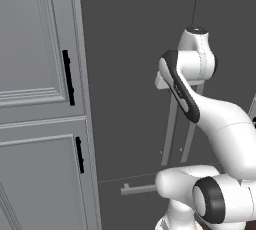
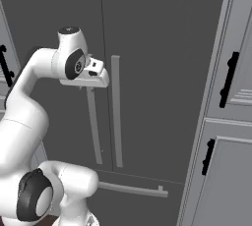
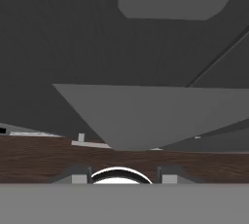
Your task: Take the strawberry from the fridge and place it on top of the pancake, located on the dining counter.
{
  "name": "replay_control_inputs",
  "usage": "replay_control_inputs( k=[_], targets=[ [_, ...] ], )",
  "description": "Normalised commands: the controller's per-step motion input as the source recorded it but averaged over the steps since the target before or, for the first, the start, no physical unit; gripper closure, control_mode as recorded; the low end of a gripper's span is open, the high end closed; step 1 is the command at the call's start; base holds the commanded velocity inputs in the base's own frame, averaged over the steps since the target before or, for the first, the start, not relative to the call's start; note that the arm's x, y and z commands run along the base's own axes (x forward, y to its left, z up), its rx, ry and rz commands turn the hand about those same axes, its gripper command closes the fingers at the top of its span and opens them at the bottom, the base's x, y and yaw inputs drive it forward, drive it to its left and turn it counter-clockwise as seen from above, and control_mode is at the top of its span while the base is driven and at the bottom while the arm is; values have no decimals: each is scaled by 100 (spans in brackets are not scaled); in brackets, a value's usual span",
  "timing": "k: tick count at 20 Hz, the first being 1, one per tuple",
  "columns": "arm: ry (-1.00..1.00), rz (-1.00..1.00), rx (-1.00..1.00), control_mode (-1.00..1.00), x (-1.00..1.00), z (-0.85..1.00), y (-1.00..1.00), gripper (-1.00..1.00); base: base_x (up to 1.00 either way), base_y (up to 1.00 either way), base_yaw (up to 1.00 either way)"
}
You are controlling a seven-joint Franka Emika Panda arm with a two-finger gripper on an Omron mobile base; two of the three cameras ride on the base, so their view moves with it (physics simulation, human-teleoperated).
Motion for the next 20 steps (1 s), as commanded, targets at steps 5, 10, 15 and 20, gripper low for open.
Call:
replay_control_inputs(
  k=[5,10,15,20],
  targets=[
    [0,0,0,-100,0,0,0,-100,0,0,0],
    [0,0,0,-100,0,0,0,-100,0,0,0],
    [0,0,0,-100,0,0,0,-100,0,0,0],
    [0,0,0,-100,0,0,0,-100,0,0,0]
  ],
)
